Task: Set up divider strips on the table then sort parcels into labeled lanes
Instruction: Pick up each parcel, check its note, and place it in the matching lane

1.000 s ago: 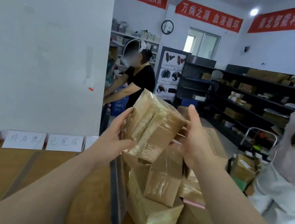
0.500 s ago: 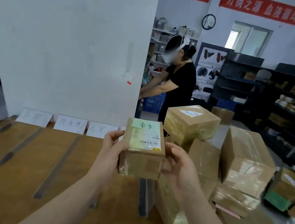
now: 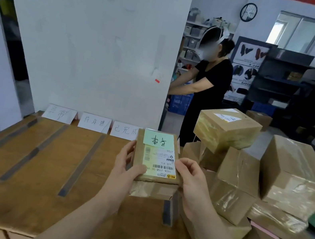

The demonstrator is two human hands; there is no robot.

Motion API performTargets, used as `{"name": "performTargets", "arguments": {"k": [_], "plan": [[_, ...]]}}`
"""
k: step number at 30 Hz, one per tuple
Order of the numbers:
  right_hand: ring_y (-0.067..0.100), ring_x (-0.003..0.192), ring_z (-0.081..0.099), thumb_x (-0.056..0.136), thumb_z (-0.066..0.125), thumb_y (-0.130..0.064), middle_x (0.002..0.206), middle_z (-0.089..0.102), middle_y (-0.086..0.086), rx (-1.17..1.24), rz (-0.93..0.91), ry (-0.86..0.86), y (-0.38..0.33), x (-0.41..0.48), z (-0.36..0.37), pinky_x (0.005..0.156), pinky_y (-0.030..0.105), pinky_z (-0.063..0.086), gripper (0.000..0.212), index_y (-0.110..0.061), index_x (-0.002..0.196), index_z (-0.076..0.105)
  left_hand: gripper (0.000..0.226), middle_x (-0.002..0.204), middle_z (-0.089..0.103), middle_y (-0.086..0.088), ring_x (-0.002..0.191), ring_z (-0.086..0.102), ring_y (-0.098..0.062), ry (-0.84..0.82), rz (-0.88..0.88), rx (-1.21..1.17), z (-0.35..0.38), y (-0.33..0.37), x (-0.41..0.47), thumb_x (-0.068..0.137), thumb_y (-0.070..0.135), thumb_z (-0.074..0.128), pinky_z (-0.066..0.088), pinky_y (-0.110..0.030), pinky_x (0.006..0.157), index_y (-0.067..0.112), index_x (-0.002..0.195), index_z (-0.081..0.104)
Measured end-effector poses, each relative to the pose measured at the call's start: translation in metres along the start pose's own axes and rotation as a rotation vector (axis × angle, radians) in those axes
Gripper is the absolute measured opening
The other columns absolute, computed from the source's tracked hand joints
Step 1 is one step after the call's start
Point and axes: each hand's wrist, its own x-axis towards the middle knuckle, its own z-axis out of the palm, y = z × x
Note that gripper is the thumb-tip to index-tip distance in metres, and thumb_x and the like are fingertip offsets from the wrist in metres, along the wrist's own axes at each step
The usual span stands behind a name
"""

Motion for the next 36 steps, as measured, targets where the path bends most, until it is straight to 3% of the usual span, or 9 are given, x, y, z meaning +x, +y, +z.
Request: {"name": "performTargets", "arguments": {"k": [4,6,10,18,23,27,31,33,36], "plan": [[0.016,0.094,0.071,0.088,0.067,-0.038,0.100,0.074,-0.005,-0.085,0.138,-0.099,0.003,0.020,0.014,0.073,0.035,0.057,0.032,-0.028,0.117,0.057,0.052,0.112,0.073,0.007,0.092,0.073,-0.018,-0.043,-0.145,-0.069,-0.030,0.007,0.002,0.089,0.009,0.061,0.058,-0.028,0.061,0.040,0.131,0.053],[0.018,0.100,0.069,0.085,0.067,-0.046,0.104,0.074,-0.005,-0.137,0.215,-0.183,-0.002,0.034,0.022,0.085,0.046,0.053,0.037,-0.031,0.118,0.060,0.053,0.115,0.072,0.000,0.098,0.072,-0.025,-0.106,-0.214,-0.075,-0.053,0.015,0.000,0.079,0.018,0.063,0.057,-0.038,0.067,0.039,0.128,0.059],[0.022,0.100,0.070,0.072,0.077,-0.049,0.109,0.073,0.001,-0.168,0.407,-0.391,-0.009,0.055,0.052,0.074,0.040,0.057,0.052,-0.027,0.118,0.064,0.056,0.118,0.071,-0.002,0.098,0.069,-0.023,-0.226,-0.252,0.013,-0.111,0.031,-0.003,0.063,0.035,0.064,0.054,-0.037,0.076,0.044,0.119,0.067],[0.030,0.097,0.066,0.076,0.074,-0.037,0.101,0.074,0.011,-0.131,0.506,-0.401,0.025,0.075,0.193,0.073,0.051,0.057,0.038,-0.018,0.109,0.070,0.050,0.122,0.067,-0.001,0.113,0.060,-0.022,0.217,-0.313,0.163,-0.243,0.037,0.009,0.088,0.059,0.056,0.044,-0.052,0.101,0.032,0.130,0.058],[0.030,0.094,0.066,0.083,0.069,-0.034,0.087,0.076,0.008,-0.054,0.471,-0.327,0.046,0.084,0.289,0.071,0.049,0.059,0.028,-0.022,0.107,0.067,0.072,0.133,0.055,0.003,0.120,0.054,-0.027,0.267,-0.437,0.101,-0.321,0.041,0.007,0.064,0.085,0.058,0.040,-0.055,0.096,0.044,0.122,0.055],[0.031,0.096,0.064,0.085,0.065,-0.030,0.097,0.074,0.009,-0.029,0.466,-0.279,0.076,0.080,0.405,0.078,0.052,0.057,0.029,-0.024,0.112,0.060,0.069,0.144,0.045,-0.001,0.097,0.063,-0.022,0.263,-0.492,-0.005,-0.410,0.056,0.022,0.075,0.072,0.063,0.056,-0.048,0.079,0.039,0.133,0.046],[0.028,0.097,0.058,0.083,0.067,-0.025,0.109,0.065,0.007,0.030,0.450,-0.278,0.092,0.079,0.439,0.081,0.056,0.055,0.042,-0.028,0.121,0.051,0.080,0.157,0.028,-0.011,0.117,0.056,-0.042,0.265,-0.498,-0.165,-0.424,0.058,0.039,0.084,0.056,0.066,0.056,-0.057,0.081,0.046,0.149,0.019],[0.028,0.099,0.058,0.082,0.070,-0.026,0.113,0.060,0.004,0.017,0.441,-0.294,0.101,0.081,0.462,0.065,0.043,0.060,0.055,-0.032,0.128,0.041,0.077,0.150,0.041,-0.009,0.115,0.060,-0.043,0.248,-0.485,-0.235,-0.441,0.057,0.056,0.085,0.052,0.068,0.054,-0.063,0.083,0.051,0.144,0.018],[0.025,0.101,0.060,0.075,0.077,-0.036,0.113,0.057,-0.001,-0.075,0.417,-0.297,0.113,0.101,0.484,0.078,0.041,0.057,0.074,-0.030,0.133,0.031,0.063,0.136,0.056,-0.001,0.106,0.066,-0.039,0.276,-0.448,-0.170,-0.462,0.056,0.087,0.089,0.046,0.066,0.057,-0.059,0.080,0.048,0.139,0.029]]}}
